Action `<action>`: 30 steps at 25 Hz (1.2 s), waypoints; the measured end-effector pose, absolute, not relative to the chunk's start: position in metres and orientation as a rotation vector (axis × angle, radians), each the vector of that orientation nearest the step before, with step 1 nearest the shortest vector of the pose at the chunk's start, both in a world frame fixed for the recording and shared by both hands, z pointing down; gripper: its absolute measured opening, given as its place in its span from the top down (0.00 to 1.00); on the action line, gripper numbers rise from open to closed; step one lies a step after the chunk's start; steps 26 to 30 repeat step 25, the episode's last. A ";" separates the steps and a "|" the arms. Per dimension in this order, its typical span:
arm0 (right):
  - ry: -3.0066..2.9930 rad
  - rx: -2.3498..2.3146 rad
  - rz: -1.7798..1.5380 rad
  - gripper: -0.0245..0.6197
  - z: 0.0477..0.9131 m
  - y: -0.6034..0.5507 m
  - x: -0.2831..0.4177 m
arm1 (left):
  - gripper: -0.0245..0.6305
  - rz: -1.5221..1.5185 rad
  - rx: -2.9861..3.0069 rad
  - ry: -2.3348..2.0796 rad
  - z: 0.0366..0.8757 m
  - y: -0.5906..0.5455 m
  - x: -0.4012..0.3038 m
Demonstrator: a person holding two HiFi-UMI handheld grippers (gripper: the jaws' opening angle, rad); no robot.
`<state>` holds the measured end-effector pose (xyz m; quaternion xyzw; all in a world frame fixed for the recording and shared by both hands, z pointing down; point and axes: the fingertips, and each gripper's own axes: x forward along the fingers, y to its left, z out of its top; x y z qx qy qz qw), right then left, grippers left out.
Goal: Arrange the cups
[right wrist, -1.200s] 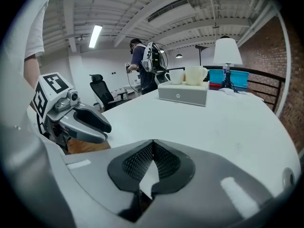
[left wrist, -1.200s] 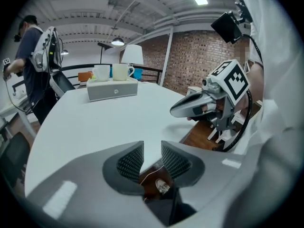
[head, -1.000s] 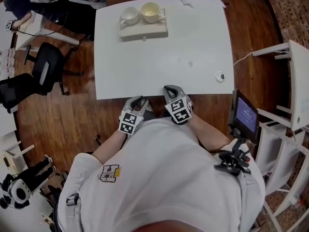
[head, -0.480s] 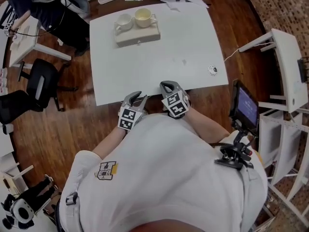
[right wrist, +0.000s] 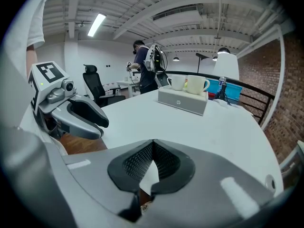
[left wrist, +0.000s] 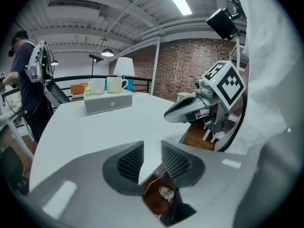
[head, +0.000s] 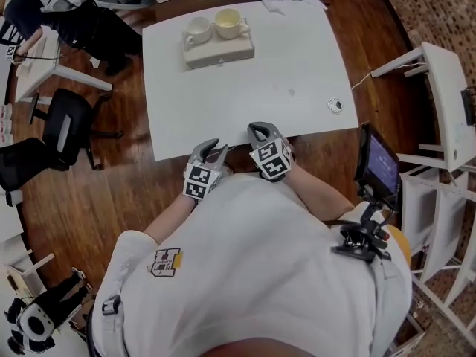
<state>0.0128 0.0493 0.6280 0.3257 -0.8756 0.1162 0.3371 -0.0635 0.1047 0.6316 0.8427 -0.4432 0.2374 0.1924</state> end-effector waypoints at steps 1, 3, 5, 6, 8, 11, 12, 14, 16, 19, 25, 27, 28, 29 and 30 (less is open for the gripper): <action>-2.280 0.852 0.298 0.96 0.628 0.048 0.012 | 0.79 0.667 2.367 -1.242 0.632 0.104 -0.065; -2.279 0.854 0.292 0.96 0.628 0.047 0.010 | 0.79 0.669 2.370 -1.238 0.633 0.104 -0.066; -2.280 0.855 0.289 0.96 0.628 0.047 0.009 | 0.79 0.672 2.375 -1.233 0.633 0.103 -0.067; -2.281 0.855 0.288 0.96 0.628 0.046 0.008 | 0.79 0.673 2.377 -1.230 0.633 0.103 -0.067; -2.280 0.855 0.287 0.96 0.627 0.046 0.008 | 0.79 0.672 2.382 -1.226 0.632 0.101 -0.066; -2.278 0.858 0.287 0.96 0.626 0.045 0.008 | 0.79 0.672 2.387 -1.220 0.630 0.100 -0.066; -2.278 0.859 0.285 0.96 0.626 0.044 0.008 | 0.79 0.672 2.389 -1.219 0.630 0.099 -0.067; -2.280 0.861 0.280 0.96 0.625 0.043 0.008 | 0.79 0.674 2.391 -1.219 0.629 0.099 -0.067; -2.283 0.862 0.276 0.96 0.624 0.042 0.007 | 0.79 0.676 2.392 -1.220 0.629 0.099 -0.068; -2.285 0.863 0.270 0.96 0.623 0.041 0.007 | 0.79 0.678 2.394 -1.222 0.628 0.099 -0.069; -2.293 0.855 0.260 0.96 0.622 0.039 0.003 | 0.79 0.681 2.391 -1.232 0.628 0.100 -0.071; -2.293 0.855 0.260 0.96 0.622 0.039 0.003 | 0.79 0.681 2.391 -1.232 0.628 0.100 -0.071; -2.293 0.855 0.260 0.96 0.622 0.039 0.003 | 0.79 0.681 2.391 -1.232 0.628 0.100 -0.071; -2.293 0.855 0.260 0.96 0.622 0.039 0.003 | 0.79 0.681 2.391 -1.232 0.628 0.100 -0.071; -2.293 0.855 0.260 0.96 0.622 0.039 0.003 | 0.79 0.681 2.391 -1.232 0.628 0.100 -0.071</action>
